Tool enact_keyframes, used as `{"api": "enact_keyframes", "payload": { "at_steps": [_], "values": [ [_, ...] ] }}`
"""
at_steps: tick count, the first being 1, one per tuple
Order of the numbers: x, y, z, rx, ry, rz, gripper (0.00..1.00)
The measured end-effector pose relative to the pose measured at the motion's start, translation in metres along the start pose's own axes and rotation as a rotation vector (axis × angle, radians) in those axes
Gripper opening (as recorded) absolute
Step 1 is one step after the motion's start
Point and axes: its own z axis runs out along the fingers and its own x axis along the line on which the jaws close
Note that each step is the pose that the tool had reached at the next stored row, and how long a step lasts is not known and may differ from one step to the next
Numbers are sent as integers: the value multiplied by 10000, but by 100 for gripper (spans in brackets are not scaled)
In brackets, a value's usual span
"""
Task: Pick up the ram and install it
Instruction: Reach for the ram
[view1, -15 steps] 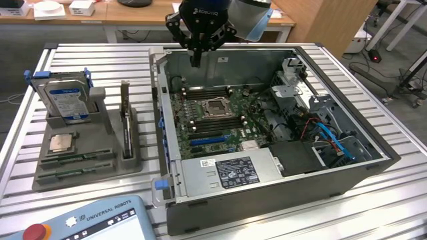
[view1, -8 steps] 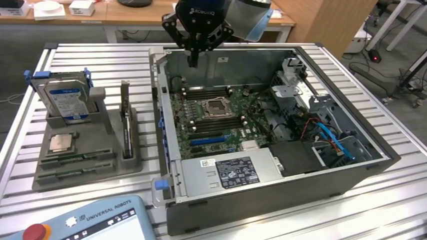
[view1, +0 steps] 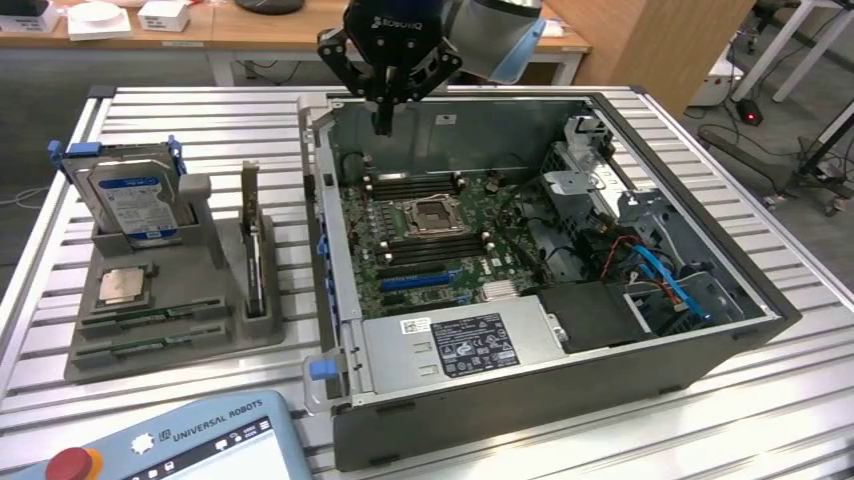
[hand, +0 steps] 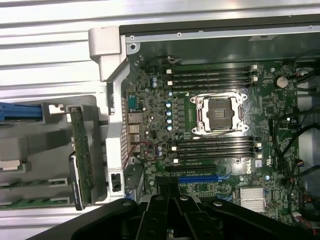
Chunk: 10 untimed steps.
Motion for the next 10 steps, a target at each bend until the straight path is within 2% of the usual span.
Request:
{"api": "enact_keyframes", "payload": {
  "at_steps": [10],
  "values": [
    [164,-13,5,-10,-151,-7,10]
  ]
}}
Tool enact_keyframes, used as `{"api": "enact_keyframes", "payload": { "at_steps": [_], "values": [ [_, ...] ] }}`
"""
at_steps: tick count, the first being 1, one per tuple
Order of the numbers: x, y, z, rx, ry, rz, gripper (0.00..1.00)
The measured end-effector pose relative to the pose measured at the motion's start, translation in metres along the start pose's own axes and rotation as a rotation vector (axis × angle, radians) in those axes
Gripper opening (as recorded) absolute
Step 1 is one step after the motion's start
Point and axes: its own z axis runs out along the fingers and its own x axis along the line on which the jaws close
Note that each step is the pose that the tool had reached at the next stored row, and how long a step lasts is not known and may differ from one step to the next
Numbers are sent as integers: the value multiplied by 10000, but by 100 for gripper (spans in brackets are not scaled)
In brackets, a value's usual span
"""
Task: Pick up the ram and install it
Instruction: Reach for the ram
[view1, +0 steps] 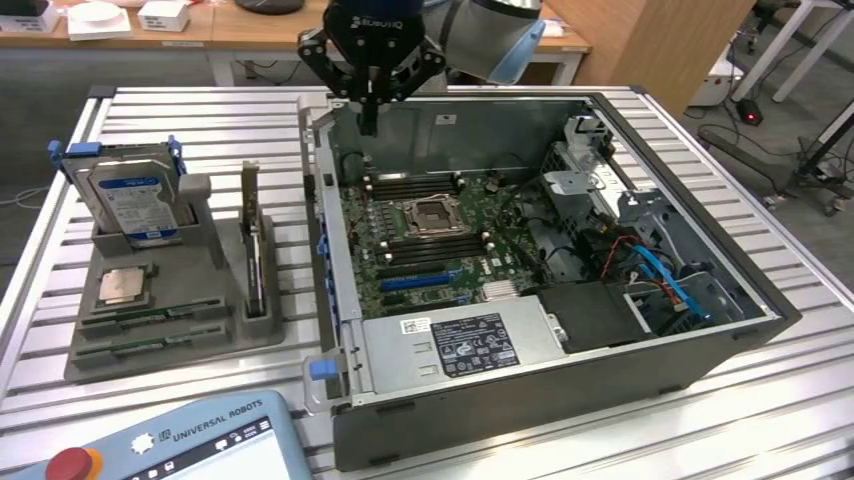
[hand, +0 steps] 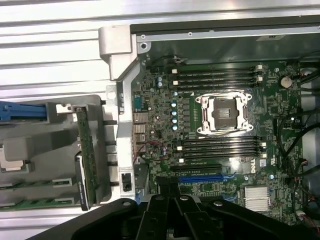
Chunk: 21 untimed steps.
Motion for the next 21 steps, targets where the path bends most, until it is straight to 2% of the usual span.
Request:
{"api": "enact_keyframes", "payload": {
  "at_steps": [12,21],
  "values": [
    [285,-21,5,-9,-104,-3,10],
    [507,-38,8,-13,-145,-5,10]
  ]
}}
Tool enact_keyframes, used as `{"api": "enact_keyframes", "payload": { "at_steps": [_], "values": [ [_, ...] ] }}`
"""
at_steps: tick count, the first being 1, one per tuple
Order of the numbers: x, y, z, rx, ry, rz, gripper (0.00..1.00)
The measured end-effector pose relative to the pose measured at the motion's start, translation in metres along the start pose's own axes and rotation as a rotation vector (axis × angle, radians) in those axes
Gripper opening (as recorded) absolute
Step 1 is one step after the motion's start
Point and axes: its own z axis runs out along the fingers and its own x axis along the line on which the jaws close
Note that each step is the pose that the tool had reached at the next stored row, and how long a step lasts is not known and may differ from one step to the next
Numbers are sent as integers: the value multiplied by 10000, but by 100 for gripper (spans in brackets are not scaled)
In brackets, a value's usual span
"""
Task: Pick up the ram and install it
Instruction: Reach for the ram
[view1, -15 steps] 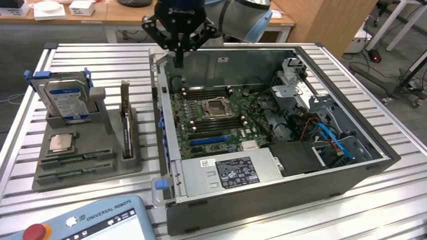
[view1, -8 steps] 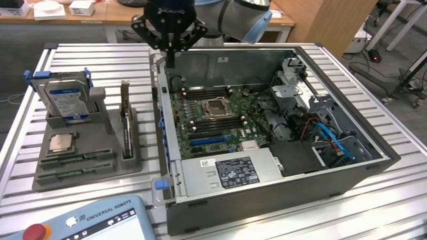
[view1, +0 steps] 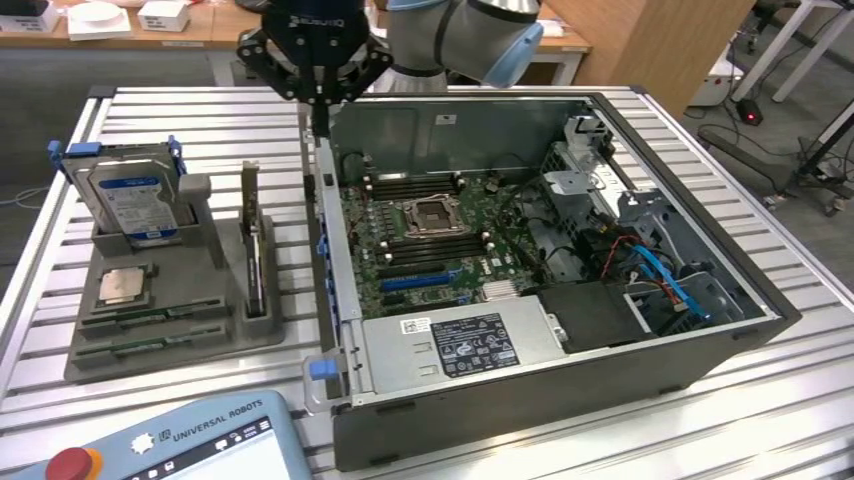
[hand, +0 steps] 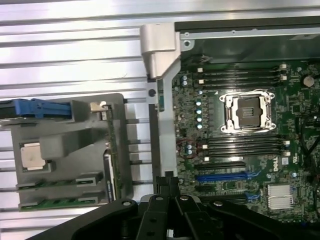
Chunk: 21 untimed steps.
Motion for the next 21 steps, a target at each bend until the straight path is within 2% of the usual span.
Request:
{"api": "enact_keyframes", "payload": {
  "at_steps": [21],
  "values": [
    [640,-49,0,-6,-88,-4,10]
  ]
}}
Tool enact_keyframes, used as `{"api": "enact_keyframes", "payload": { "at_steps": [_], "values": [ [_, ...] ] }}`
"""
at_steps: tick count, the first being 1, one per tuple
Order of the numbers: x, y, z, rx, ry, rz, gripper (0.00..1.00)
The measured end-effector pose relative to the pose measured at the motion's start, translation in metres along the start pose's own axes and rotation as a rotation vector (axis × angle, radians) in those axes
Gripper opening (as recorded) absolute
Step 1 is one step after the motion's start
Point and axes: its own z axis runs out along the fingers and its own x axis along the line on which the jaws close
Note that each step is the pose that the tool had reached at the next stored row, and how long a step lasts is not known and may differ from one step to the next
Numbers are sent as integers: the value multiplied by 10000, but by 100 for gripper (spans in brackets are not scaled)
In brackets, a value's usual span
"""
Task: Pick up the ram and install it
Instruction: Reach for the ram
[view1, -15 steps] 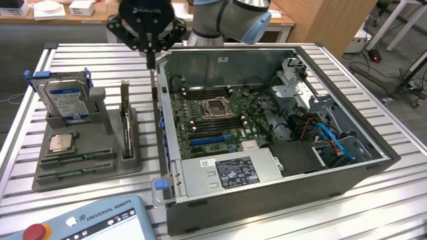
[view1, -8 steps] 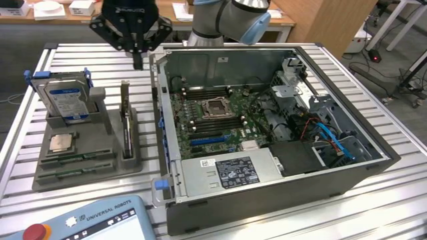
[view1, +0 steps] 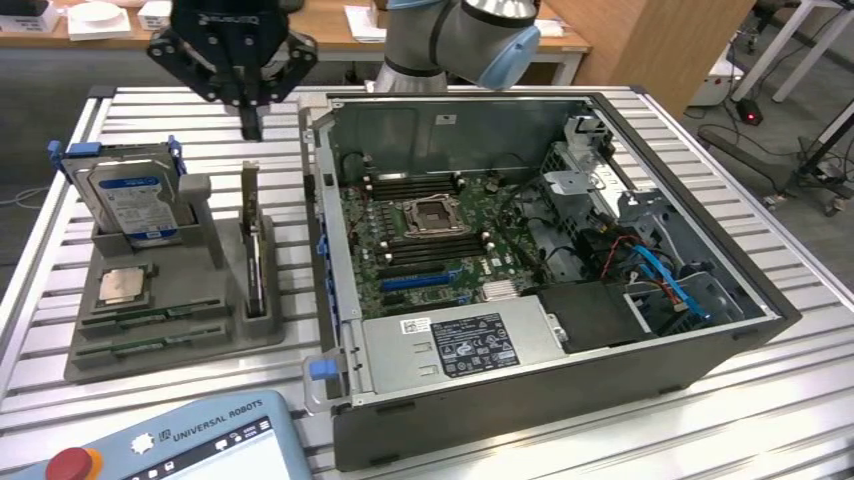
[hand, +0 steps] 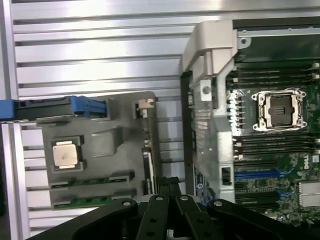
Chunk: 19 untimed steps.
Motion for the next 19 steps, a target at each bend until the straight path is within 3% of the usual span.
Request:
{"api": "enact_keyframes", "payload": {
  "at_steps": [6,19],
  "values": [
    [270,-20,-2,-2,-25,1,10],
    [622,-46,-5,-5,-64,-1,10]
  ]
}}
